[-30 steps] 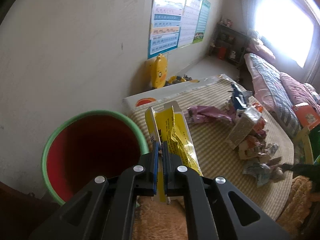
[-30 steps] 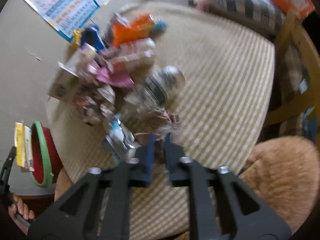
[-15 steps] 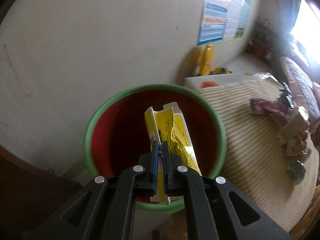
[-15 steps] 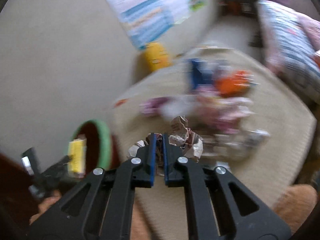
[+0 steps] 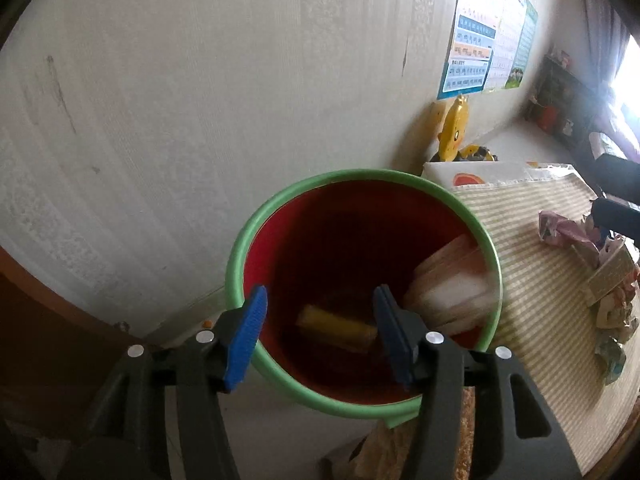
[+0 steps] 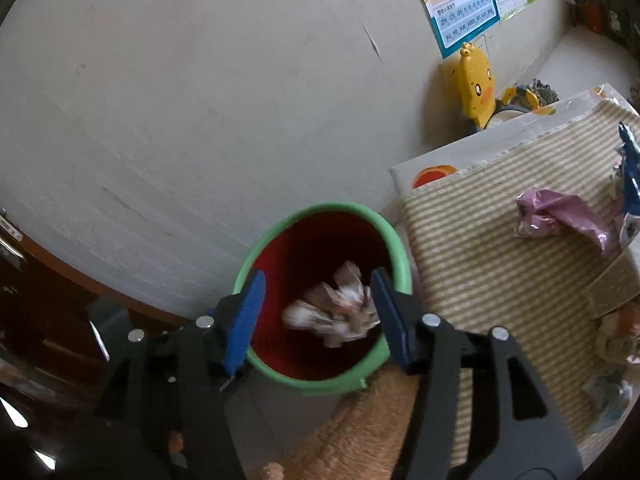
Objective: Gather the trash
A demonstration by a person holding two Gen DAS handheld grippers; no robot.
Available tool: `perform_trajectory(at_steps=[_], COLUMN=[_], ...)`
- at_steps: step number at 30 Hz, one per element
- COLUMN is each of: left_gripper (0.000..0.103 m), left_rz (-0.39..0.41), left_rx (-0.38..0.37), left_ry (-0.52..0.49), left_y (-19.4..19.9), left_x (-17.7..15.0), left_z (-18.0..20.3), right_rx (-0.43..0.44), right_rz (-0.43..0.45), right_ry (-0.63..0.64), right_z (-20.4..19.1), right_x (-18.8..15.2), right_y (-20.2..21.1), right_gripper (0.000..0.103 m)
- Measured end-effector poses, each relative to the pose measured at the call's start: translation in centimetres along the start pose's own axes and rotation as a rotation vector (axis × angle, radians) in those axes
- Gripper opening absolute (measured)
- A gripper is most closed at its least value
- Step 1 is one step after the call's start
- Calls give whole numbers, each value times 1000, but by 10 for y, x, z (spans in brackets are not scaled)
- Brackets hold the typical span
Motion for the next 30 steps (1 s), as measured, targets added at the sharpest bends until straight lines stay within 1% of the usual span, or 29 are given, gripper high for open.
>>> perform_trajectory(at_steps=[2, 4, 7, 9, 11, 14, 18, 19, 21, 22, 24, 26, 28, 30], left_gripper=[53, 53, 53, 53, 53, 53, 53, 53, 53, 53, 53, 53, 53, 53], left_rz=[0, -3, 0, 0, 4, 7, 5, 5, 7, 12, 18, 16, 14, 17], left_rx=[0, -14, -36, -50, -64, -81, -104, -111, -125, -132, -138, -148, -160, -167], left_ry=[-9, -13, -30, -47, -59, -73, -94, -104, -122, -133, -152, -162, -165, -176], left_y=[1, 1, 2, 4, 7, 10, 15, 17, 21, 24, 29, 32, 36, 40], left_x=[0, 0, -1, -1, 0, 0, 0, 0, 0, 0, 0, 0, 1, 2], left_z=[3, 8, 19, 26, 34, 45, 59, 65, 74, 79, 87, 94, 100, 107], right_rx=[-22, -42, -107, -168, -246, -391, -499, -517, -520, -518, -528, -547, -532, -491], right_rz=[8, 18, 28, 42, 60, 88, 112, 109, 96, 90, 73, 43, 20, 8], right_ry=[-6, -24, -54, -72, -90, -127, -215, -228, -259, -261, -250, -240, -256, -283], right_z=[7, 19, 46, 69, 96, 142, 196, 204, 221, 224, 231, 239, 245, 252], right_x=[-3, -7, -16, -23, -32, -46, -52, -53, -55, -56, -57, -58, -60, -64], right_y=[11, 20, 41, 61, 81, 110, 132, 133, 133, 131, 121, 107, 100, 92], right_gripper=[60, 61, 63, 63, 67, 69, 69, 69, 73, 78, 81, 87, 87, 87])
Point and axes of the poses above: each gripper's, at about its wrist camera, not at the fingertips, and y roughly against the way its jaws point, z to its right, x to its top, the point moved 4 cm from there along -y, roughly the way its jaws point, and after that the axes turned 6 degrees about z, right-handed, at the moved point
